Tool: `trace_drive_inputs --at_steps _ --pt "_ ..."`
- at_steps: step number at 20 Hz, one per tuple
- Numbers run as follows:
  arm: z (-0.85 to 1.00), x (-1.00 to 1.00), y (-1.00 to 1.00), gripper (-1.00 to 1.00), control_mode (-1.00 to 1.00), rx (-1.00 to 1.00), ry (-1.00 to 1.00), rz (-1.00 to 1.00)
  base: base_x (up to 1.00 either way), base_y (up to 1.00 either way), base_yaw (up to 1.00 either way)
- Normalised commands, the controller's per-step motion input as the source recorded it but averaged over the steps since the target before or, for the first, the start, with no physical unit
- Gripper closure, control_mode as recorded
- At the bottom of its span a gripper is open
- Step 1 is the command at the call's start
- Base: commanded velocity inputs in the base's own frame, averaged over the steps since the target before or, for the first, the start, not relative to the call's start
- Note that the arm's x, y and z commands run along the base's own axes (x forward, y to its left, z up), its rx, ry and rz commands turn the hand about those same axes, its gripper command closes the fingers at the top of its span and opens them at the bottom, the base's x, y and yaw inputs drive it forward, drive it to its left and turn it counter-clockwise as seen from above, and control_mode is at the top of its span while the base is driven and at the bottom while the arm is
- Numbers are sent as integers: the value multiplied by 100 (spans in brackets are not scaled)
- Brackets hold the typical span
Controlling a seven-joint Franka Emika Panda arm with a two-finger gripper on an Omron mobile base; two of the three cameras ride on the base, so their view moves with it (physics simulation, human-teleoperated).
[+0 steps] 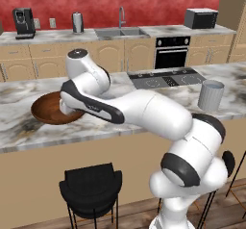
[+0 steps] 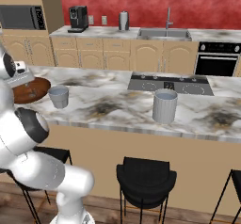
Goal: There are four ice cubes in the ice bowl. Place two ice cubes in each glass of water.
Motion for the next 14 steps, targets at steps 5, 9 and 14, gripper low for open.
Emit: trace_drive_inputs --at_steps 5,9,14 --pt "-22 39 9 -100 -100 -2 0 2 0 0 0" --pt "-33 37 13 -100 -100 -6 1 2 0 0 0" --pt "-28 38 16 -100 -100 -5 1 2 0 0 0"
